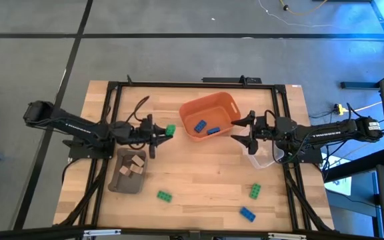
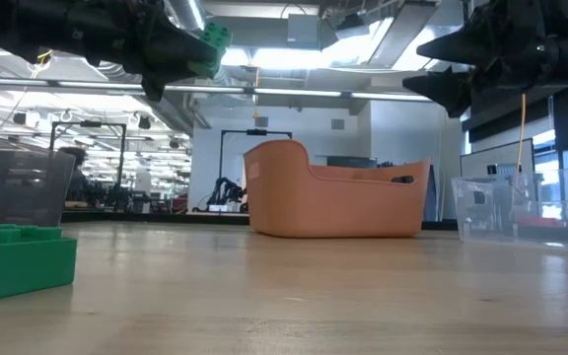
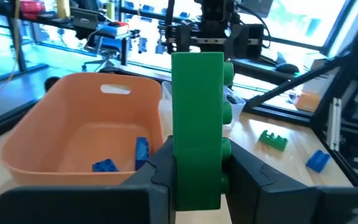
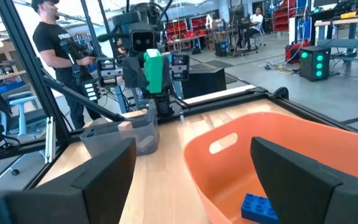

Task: Sort & place blocks by color
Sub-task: Put the top green game piece into the transparent bin

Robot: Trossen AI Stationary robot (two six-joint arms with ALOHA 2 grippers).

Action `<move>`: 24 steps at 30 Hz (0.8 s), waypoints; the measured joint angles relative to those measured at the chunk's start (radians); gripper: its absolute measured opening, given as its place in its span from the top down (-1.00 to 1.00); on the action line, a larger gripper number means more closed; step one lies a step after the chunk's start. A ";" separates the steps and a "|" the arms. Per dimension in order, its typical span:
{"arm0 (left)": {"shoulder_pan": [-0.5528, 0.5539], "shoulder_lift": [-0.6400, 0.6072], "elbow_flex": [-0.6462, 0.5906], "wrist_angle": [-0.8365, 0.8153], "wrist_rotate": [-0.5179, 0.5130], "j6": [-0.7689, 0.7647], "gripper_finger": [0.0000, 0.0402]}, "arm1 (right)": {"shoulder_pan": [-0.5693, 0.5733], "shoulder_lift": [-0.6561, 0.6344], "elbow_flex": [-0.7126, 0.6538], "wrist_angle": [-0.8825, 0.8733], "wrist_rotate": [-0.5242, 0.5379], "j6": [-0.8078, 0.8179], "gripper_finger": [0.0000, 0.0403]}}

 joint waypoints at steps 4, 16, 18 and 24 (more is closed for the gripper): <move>0.000 0.000 0.000 0.000 0.002 0.000 0.61 | 0.000 0.000 0.000 0.012 0.000 -0.001 -0.58; 0.000 0.000 0.000 0.020 0.011 0.004 0.61 | 0.000 0.000 0.000 0.016 0.000 0.008 -0.58; 0.000 0.023 0.001 0.067 0.037 0.005 0.61 | 0.000 0.003 0.000 0.026 0.000 0.028 -0.58; 0.003 0.148 0.001 0.251 0.089 0.008 0.61 | 0.001 0.072 0.000 0.140 -0.041 0.034 -0.58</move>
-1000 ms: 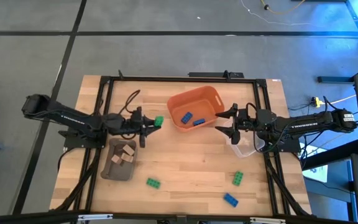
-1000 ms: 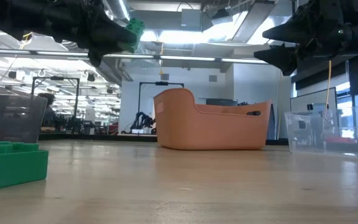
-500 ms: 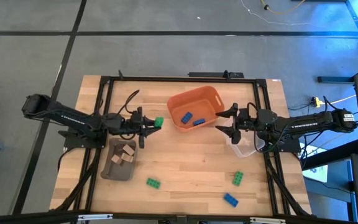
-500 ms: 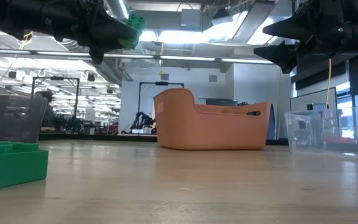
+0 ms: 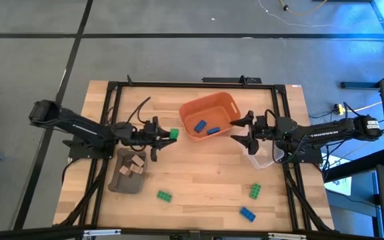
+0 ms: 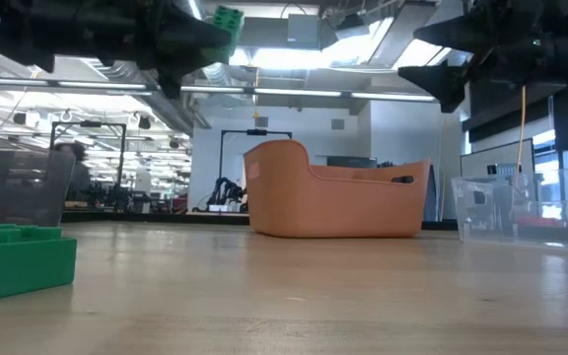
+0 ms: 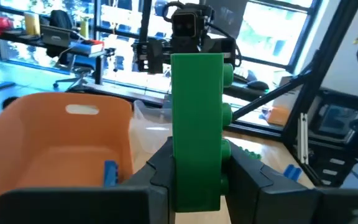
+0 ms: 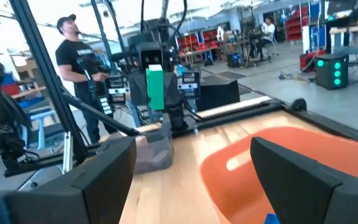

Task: Sort & place blocks by color
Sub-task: Put the top green game piece into the transparent bin

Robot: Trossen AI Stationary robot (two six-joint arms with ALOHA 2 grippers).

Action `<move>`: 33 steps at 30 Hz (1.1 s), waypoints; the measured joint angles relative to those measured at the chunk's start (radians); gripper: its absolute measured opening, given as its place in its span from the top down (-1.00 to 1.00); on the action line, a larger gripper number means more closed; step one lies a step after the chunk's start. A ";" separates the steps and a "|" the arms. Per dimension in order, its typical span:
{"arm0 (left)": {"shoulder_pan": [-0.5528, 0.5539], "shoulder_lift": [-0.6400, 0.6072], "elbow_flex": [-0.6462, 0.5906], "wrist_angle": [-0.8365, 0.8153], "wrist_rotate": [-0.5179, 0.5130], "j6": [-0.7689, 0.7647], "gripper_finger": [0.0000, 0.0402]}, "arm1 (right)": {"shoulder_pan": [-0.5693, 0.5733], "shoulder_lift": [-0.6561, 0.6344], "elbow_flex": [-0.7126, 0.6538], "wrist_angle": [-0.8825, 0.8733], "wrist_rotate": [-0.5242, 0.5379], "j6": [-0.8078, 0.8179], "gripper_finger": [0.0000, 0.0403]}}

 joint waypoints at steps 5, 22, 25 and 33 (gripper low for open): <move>0.026 0.135 0.096 0.024 0.066 0.000 0.61 | 0.020 0.152 0.073 0.015 0.000 0.017 -0.58; -0.009 0.326 0.292 -0.047 -0.017 0.106 0.61 | 0.152 0.617 0.472 0.045 0.015 -0.118 -0.58; -0.009 0.326 0.291 -0.056 -0.011 0.106 0.61 | 0.164 0.646 0.511 0.042 0.021 -0.121 -0.58; -0.019 0.326 0.291 -0.055 -0.010 0.105 0.61 | 0.180 0.693 0.541 0.075 0.092 -0.137 -0.51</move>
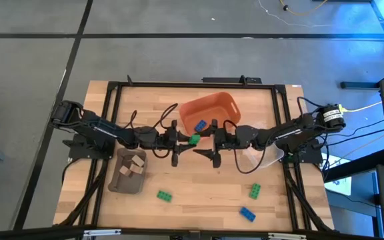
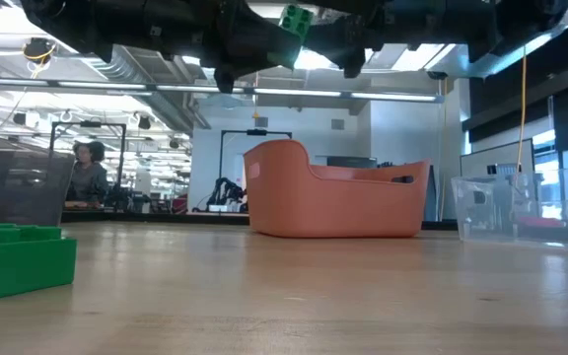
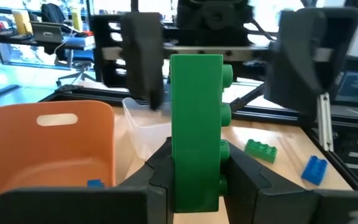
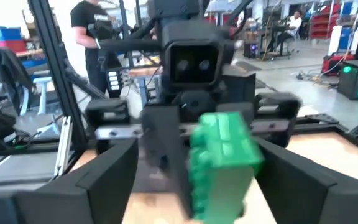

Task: Sort & place blocks by color
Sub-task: Put the top green game piece into the transparent bin

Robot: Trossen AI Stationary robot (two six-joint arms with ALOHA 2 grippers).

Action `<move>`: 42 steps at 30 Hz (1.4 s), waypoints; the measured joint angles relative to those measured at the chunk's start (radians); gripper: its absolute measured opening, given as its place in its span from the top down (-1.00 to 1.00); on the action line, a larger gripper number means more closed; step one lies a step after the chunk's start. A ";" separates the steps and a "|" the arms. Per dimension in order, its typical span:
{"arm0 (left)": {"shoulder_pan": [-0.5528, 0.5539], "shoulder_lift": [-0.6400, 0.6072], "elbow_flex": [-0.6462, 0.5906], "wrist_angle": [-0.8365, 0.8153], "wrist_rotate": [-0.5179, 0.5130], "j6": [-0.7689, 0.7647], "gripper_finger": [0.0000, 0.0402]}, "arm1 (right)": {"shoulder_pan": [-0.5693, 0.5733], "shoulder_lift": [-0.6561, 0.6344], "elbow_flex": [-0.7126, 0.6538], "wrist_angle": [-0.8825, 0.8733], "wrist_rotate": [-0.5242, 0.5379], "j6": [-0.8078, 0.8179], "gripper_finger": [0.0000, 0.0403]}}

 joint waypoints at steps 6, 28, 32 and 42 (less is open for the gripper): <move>0.000 0.000 0.000 0.001 0.005 0.001 0.61 | -0.001 0.013 0.000 0.022 0.006 0.024 -0.02; -0.010 -0.279 -0.069 -0.304 -0.074 0.003 -0.04 | 0.001 -0.296 -0.199 -0.188 0.182 -0.051 0.53; -0.031 -0.417 -0.199 -0.218 -0.116 0.010 -0.04 | 0.006 -0.512 -0.356 -0.189 0.278 -0.024 0.53; -0.037 -0.567 -0.387 0.011 -0.140 0.027 -0.05 | 0.013 -0.783 -0.495 -0.206 0.309 0.025 0.53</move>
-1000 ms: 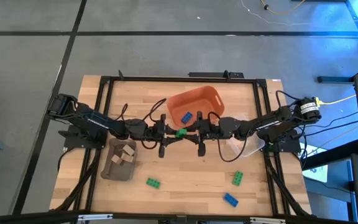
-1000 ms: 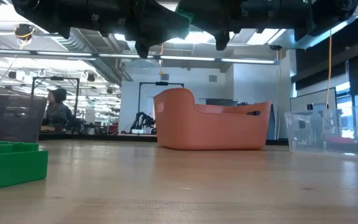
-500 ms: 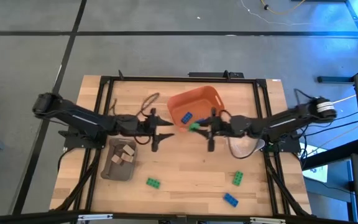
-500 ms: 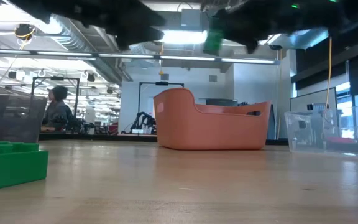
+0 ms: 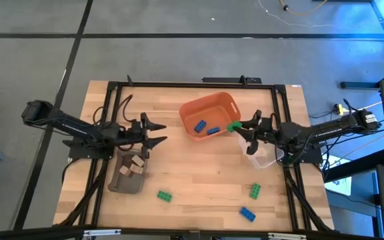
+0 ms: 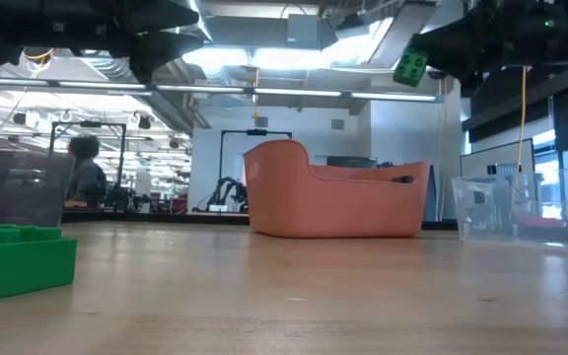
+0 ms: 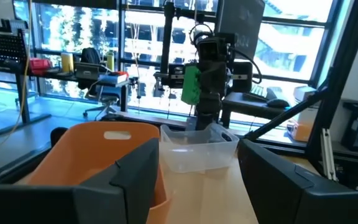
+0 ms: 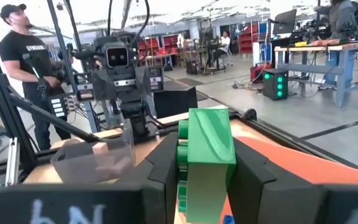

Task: Sort & place blocks by color
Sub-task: Put the top green game piece into the transparent bin, then put the blue game piece into the orange bin

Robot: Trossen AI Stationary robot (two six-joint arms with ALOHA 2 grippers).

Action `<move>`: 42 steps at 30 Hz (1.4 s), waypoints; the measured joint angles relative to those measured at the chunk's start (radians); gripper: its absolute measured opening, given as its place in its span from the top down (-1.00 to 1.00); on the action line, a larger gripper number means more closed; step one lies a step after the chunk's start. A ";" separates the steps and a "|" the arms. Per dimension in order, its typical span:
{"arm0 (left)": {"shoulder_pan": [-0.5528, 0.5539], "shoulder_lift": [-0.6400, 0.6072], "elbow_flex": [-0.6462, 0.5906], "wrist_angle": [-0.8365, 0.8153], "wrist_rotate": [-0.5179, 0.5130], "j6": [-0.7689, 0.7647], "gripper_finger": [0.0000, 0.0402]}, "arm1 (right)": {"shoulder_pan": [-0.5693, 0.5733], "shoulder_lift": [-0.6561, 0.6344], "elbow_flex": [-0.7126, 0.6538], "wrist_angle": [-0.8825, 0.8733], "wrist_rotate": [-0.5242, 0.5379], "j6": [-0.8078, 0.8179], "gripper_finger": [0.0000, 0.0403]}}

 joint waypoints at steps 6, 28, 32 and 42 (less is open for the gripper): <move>0.000 0.000 0.000 0.000 -0.002 0.000 -0.04 | 0.000 0.006 0.005 -0.036 0.054 0.028 0.53; 0.000 0.000 -0.001 -0.010 -0.001 -0.003 -0.03 | 0.055 0.251 0.373 -1.523 -0.015 0.977 0.53; 0.000 0.000 -0.001 -0.010 -0.001 -0.004 -0.03 | 0.055 0.295 0.356 -1.523 -0.055 0.994 0.53; 0.000 0.000 -0.001 -0.010 0.006 -0.007 -0.03 | 0.055 0.311 0.354 -1.509 -0.053 0.993 -0.01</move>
